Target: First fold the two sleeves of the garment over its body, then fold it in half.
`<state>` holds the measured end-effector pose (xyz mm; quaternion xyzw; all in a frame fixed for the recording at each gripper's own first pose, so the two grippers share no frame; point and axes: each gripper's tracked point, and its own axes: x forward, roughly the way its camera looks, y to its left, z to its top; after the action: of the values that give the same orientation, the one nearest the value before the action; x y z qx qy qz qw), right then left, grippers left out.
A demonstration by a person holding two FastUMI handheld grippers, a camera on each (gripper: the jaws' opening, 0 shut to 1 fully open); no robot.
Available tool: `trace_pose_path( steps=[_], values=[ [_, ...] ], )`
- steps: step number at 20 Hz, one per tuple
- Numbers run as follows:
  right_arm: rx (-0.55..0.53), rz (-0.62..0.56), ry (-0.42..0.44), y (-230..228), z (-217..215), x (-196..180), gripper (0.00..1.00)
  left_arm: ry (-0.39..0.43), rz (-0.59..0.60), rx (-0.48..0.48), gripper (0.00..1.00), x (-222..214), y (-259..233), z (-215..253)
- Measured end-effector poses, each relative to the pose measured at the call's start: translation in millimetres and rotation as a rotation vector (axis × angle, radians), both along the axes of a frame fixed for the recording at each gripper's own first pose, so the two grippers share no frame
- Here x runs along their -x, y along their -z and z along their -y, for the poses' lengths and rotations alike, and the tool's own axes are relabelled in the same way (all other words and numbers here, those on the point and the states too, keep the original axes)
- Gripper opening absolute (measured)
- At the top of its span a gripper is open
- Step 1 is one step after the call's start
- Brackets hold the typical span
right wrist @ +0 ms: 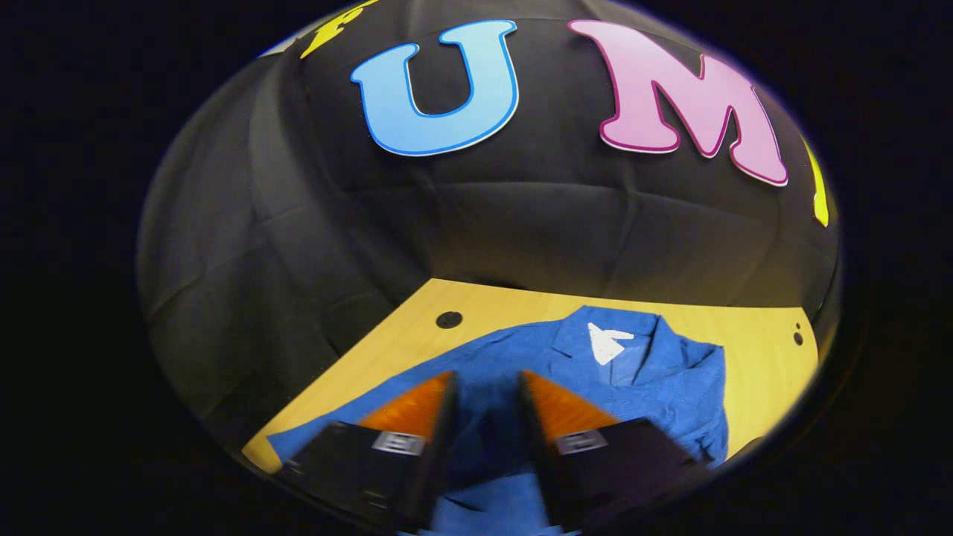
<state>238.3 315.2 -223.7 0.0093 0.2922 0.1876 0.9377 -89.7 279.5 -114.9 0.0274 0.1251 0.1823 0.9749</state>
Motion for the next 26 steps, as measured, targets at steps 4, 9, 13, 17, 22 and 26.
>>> trace_pose_path(
  steps=[4,9,13,17,22,26],
  values=[
    [0.048,0.069,0.021,-17,27,14,0.95,-0.002,-0.049,0.029,0.79,-15,28,-10],
    [0.011,0.118,0.094,-46,75,39,0.95,0.004,-0.164,0.044,0.79,-31,80,-16],
    [0.029,0.159,0.153,-63,119,58,0.95,0.025,-0.287,0.095,0.79,-42,135,-11],
    [0.074,0.161,0.215,-64,163,78,0.95,0.022,-0.417,0.149,0.80,-48,182,-5],
    [0.105,0.118,0.295,-52,210,105,0.95,0.013,-0.572,0.202,0.82,-35,221,3],
    [0.130,0.082,0.338,-43,238,125,0.95,0.010,-0.660,0.243,0.82,-29,252,8]
  ],
)
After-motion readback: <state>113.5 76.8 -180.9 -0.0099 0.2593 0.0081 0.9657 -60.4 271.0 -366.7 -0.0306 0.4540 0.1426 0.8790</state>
